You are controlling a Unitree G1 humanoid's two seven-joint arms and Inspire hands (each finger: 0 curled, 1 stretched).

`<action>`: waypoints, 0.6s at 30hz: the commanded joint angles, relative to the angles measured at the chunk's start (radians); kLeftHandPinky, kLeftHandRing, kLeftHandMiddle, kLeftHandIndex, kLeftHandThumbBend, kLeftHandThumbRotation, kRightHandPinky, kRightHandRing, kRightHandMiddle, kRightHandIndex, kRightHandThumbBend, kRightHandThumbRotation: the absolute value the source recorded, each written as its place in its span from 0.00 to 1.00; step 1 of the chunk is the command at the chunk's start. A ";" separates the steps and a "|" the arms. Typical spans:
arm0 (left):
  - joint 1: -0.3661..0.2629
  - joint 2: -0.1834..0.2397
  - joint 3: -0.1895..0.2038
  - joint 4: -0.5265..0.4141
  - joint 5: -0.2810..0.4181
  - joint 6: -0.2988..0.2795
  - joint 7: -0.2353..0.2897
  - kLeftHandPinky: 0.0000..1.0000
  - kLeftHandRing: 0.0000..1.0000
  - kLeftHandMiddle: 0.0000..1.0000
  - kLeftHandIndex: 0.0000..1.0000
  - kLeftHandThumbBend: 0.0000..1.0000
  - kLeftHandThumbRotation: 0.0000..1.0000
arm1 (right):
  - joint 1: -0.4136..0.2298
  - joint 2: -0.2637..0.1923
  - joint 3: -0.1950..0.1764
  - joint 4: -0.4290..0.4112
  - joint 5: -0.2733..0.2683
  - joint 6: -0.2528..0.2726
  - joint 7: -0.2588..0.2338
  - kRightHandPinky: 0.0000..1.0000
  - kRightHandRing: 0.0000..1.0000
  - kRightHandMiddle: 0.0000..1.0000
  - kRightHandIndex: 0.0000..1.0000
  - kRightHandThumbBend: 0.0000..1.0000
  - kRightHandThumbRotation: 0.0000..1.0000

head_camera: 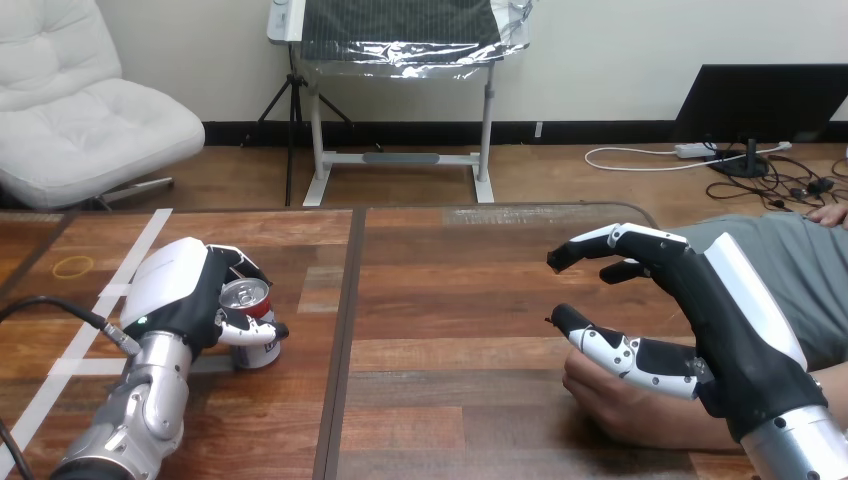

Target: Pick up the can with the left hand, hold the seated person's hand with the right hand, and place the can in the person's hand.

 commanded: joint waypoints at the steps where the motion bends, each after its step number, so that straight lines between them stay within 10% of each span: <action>1: -0.058 0.014 0.012 -0.001 -0.006 -0.005 0.006 0.45 0.50 0.55 0.55 0.68 0.00 | -0.065 -0.019 -0.018 -0.047 -0.003 -0.006 -0.001 0.70 0.79 0.74 0.62 0.49 0.00; 18: -0.053 0.014 0.013 -0.008 -0.005 -0.004 0.004 0.45 0.50 0.55 0.55 0.68 0.00 | -0.059 -0.020 -0.020 -0.053 -0.001 -0.001 0.003 0.70 0.78 0.73 0.62 0.49 0.00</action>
